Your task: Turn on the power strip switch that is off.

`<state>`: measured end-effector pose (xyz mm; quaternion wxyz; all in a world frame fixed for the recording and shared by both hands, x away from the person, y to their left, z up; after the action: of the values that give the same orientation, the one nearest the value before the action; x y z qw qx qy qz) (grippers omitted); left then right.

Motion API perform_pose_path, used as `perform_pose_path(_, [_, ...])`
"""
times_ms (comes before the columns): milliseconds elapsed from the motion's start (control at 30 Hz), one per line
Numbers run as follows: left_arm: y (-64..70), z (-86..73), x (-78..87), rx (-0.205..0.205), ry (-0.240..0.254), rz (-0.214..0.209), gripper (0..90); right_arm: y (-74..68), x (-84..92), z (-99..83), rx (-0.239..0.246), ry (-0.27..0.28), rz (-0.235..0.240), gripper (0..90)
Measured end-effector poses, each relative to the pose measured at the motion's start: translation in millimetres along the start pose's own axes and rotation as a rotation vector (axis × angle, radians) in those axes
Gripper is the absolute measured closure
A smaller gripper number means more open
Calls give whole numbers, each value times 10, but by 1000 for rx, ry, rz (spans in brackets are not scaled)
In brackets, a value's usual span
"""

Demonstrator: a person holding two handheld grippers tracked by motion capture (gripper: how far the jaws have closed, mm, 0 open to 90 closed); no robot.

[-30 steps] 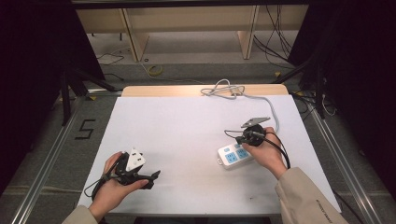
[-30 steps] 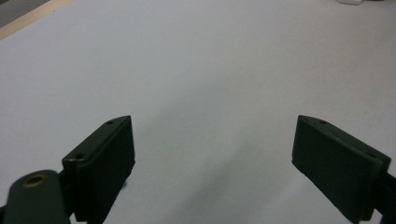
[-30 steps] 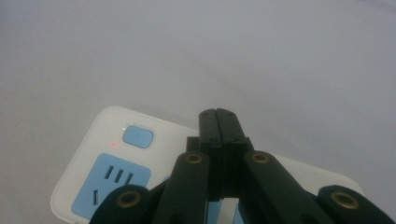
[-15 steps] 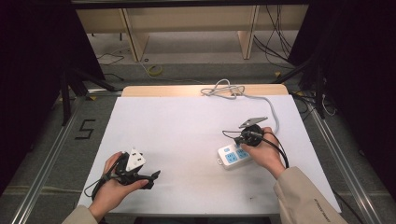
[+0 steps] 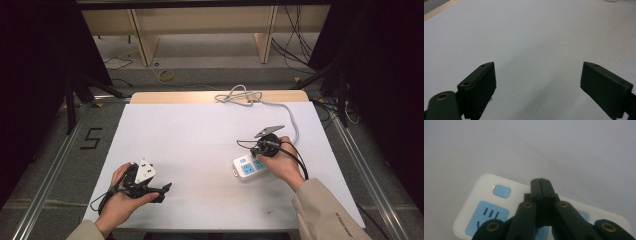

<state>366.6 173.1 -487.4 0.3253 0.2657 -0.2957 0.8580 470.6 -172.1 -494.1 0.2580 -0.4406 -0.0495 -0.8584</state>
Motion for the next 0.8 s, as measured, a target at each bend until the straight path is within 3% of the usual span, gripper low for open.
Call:
perform_pose_path(533, [4,2,0,0,-1,1,128,9,8,-5,-15,-25,3,900])
perform_pose_path(800, [4,-3,5,-1,-3,1,128,-14,-1,2,-8,-48,-22,900])
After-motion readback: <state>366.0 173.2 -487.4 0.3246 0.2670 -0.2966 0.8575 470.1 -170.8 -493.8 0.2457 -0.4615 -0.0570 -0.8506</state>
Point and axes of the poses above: each handheld gripper's, and its own axes: x roughly backward along the jaws, z roughly out of its top, y roughly to its right, the point moved 6 cm from there along -x, roughly forward along the jaws, and after that the axes turned 14 degrees about -x, right-handed, at the moved point
